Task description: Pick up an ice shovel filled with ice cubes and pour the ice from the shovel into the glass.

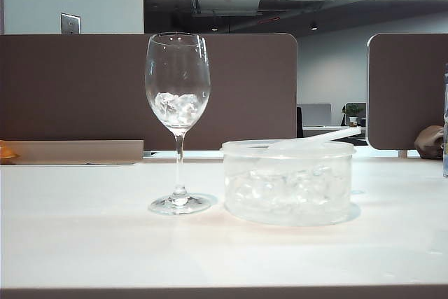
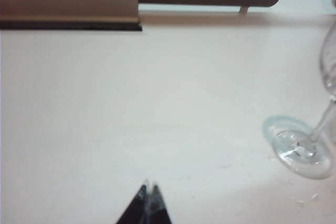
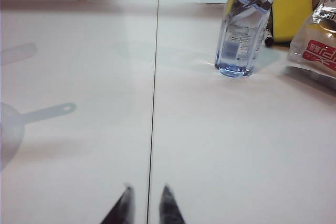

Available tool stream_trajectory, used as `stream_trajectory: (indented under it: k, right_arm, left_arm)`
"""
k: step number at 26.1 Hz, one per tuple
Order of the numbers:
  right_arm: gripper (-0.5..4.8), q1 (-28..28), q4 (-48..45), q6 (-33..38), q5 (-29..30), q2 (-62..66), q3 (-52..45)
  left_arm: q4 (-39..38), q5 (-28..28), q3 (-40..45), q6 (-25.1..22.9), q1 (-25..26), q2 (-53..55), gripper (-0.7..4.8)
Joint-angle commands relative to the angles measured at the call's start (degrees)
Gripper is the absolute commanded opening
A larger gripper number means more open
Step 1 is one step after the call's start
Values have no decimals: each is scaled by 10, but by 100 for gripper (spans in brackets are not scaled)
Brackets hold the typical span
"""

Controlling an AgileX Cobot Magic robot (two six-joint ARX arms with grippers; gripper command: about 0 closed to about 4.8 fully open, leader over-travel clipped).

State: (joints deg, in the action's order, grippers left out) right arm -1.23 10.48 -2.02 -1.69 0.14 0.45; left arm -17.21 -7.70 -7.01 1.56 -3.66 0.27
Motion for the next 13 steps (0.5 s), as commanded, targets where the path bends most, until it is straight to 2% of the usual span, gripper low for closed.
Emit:
stream_trajectory:
  k: [1, 4, 13]
  right_arm:
    - [72, 1, 0, -1, 2, 0, -4]
    - [72, 1, 0, -1, 2, 0, -4]
    - [72, 1, 0, -1, 2, 0, -4]
  left_arm:
    - [17, 0, 16, 9, 10, 1, -5]
    - [18, 7, 30, 7, 12, 1, -5]
    - [31, 78, 54, 4, 12, 0, -5]
